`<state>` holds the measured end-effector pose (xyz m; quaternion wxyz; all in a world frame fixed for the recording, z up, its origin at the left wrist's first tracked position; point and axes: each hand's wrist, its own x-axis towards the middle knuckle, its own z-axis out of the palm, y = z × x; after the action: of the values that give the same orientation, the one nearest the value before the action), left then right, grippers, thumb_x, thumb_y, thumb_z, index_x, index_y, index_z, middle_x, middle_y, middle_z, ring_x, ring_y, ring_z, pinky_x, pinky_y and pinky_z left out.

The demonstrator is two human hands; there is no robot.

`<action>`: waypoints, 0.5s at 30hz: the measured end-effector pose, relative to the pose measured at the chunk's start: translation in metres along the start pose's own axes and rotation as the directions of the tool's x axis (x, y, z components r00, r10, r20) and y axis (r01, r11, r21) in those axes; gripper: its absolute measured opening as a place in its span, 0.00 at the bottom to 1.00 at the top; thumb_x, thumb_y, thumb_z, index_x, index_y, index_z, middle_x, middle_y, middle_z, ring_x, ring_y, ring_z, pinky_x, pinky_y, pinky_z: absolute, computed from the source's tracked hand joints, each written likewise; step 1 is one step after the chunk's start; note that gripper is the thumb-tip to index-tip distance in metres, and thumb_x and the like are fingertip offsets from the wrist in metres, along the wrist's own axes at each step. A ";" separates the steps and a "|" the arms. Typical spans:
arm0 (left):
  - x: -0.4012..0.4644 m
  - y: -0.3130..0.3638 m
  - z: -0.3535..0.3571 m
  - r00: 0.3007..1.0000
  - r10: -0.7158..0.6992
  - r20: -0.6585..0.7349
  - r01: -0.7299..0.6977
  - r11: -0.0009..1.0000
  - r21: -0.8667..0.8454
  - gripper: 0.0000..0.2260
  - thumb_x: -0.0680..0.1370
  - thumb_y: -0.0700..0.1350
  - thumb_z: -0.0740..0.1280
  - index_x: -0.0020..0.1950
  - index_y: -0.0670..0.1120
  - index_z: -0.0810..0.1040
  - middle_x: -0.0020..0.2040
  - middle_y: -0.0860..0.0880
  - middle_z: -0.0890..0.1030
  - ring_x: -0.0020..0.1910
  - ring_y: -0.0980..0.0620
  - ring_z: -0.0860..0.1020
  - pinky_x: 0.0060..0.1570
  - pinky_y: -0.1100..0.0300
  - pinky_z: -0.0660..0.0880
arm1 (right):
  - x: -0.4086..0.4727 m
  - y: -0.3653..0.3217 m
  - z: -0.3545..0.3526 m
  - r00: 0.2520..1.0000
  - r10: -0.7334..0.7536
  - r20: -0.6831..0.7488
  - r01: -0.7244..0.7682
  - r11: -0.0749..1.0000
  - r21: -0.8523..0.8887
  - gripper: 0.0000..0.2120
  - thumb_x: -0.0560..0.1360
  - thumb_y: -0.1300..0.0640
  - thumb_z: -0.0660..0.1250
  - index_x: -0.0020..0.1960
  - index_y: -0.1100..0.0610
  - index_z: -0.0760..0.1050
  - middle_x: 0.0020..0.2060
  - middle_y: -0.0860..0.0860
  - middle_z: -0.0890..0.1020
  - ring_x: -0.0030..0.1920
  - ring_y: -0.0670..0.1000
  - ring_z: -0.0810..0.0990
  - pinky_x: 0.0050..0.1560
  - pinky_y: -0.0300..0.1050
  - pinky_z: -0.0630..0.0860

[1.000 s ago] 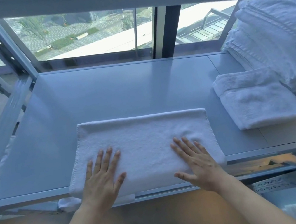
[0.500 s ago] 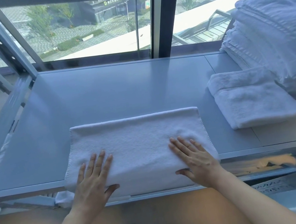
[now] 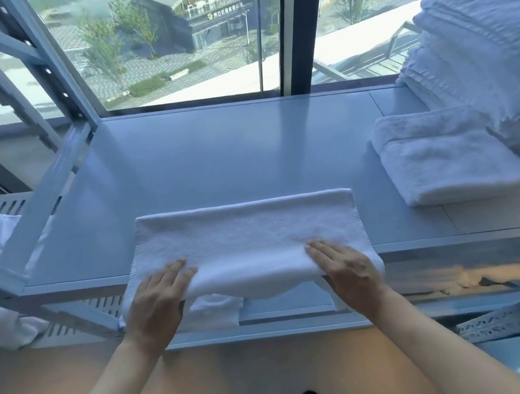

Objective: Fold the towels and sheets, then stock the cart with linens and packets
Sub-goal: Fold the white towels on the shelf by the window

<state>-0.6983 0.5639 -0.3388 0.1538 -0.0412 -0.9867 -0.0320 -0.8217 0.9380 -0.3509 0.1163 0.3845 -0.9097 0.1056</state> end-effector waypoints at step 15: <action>-0.196 -0.119 -0.114 0.975 -0.193 -0.108 0.187 0.980 -0.070 0.14 0.69 0.39 0.74 0.55 0.48 0.83 0.47 0.49 0.85 0.43 0.42 0.83 0.36 0.52 0.77 | 0.005 -0.196 -0.038 0.992 0.129 -0.010 -0.129 0.991 0.038 0.26 0.65 0.75 0.73 0.59 0.57 0.82 0.53 0.52 0.85 0.50 0.59 0.84 0.40 0.53 0.82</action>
<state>-0.4890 0.4225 -0.2969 0.2050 0.0507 -0.9743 -0.0780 -0.6782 0.8121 -0.2936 0.1075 0.3263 -0.9298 0.1320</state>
